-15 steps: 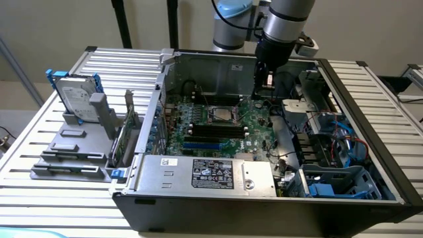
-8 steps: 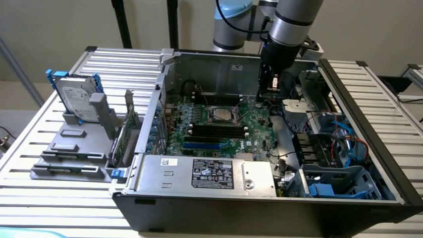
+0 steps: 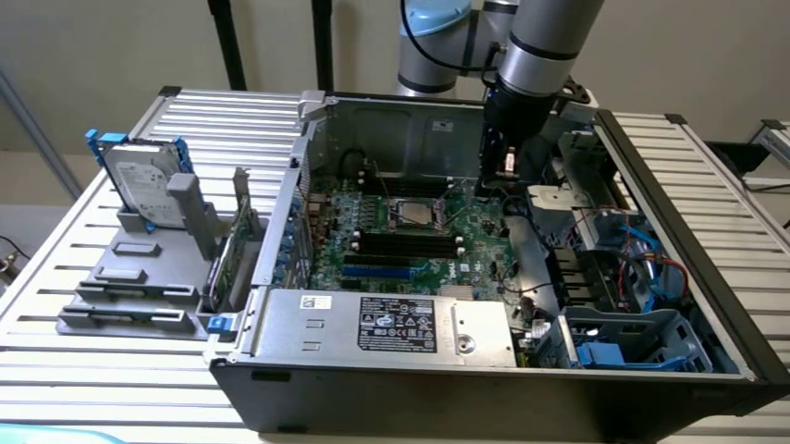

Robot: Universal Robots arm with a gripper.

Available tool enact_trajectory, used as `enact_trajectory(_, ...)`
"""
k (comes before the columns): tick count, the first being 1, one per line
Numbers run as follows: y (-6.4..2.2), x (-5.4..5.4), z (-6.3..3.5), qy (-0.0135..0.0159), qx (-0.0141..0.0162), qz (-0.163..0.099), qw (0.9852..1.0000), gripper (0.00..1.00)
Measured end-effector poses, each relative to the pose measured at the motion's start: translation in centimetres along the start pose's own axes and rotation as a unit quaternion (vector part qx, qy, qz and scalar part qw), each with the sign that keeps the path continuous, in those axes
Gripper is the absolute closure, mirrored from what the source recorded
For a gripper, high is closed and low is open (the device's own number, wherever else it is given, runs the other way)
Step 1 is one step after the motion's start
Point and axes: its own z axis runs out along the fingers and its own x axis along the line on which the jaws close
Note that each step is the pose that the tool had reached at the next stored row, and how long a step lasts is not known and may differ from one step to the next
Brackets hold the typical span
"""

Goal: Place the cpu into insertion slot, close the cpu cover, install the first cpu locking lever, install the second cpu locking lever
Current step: 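Close the cpu cover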

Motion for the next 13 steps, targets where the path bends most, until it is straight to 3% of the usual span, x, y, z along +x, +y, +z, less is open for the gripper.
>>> enact_trajectory(2,-0.28,0.0,0.11,-0.0001,0.0024,0.0,1.0,0.89)
enact_trajectory(3,-0.35,0.0,0.12,-0.0003,0.0076,0.0,1.0,0.89)
enact_trajectory(5,-0.47,0.0,0.13,-0.0009,0.0233,0.0,0.9997,0.89)
enact_trajectory(7,-0.67,0.0,0.15,-0.0013,0.0356,0.0,0.9994,0.89)
enact_trajectory(10,-1.07,0.0,0.17,-0.0018,0.0493,0.0,0.9988,0.89)
enact_trajectory(13,-1.55,-0.1,0.21,-0.0022,0.0596,0.0,0.9982,0.89)
